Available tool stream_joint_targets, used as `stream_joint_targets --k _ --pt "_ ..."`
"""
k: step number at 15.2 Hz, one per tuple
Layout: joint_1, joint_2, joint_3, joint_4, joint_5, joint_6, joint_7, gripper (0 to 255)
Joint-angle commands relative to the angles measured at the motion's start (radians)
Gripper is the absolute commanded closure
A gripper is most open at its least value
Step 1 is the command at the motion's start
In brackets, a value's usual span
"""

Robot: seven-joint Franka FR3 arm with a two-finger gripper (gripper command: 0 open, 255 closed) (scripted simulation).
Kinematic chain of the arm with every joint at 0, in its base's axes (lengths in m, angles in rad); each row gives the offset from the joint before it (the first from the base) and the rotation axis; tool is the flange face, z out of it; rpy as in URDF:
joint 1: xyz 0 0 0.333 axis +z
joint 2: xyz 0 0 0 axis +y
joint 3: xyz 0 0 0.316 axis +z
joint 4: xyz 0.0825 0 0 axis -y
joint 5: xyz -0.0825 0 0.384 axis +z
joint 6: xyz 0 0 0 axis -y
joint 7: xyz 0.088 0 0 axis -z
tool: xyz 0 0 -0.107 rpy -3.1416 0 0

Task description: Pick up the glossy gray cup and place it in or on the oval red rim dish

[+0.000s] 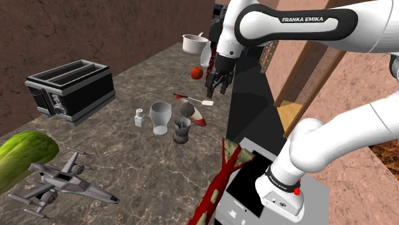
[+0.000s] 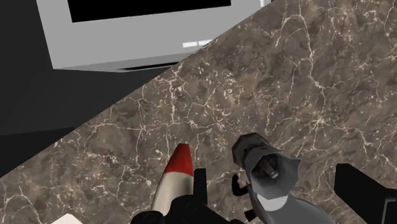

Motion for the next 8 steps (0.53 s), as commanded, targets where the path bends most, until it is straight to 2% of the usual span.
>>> stream_joint_targets --k 1,8 --pt "0.011 0.052 0.023 0.011 0.008 0.054 0.017 0" --pt "0.037 0.284 0.093 0.109 0.004 0.226 0.071 0"
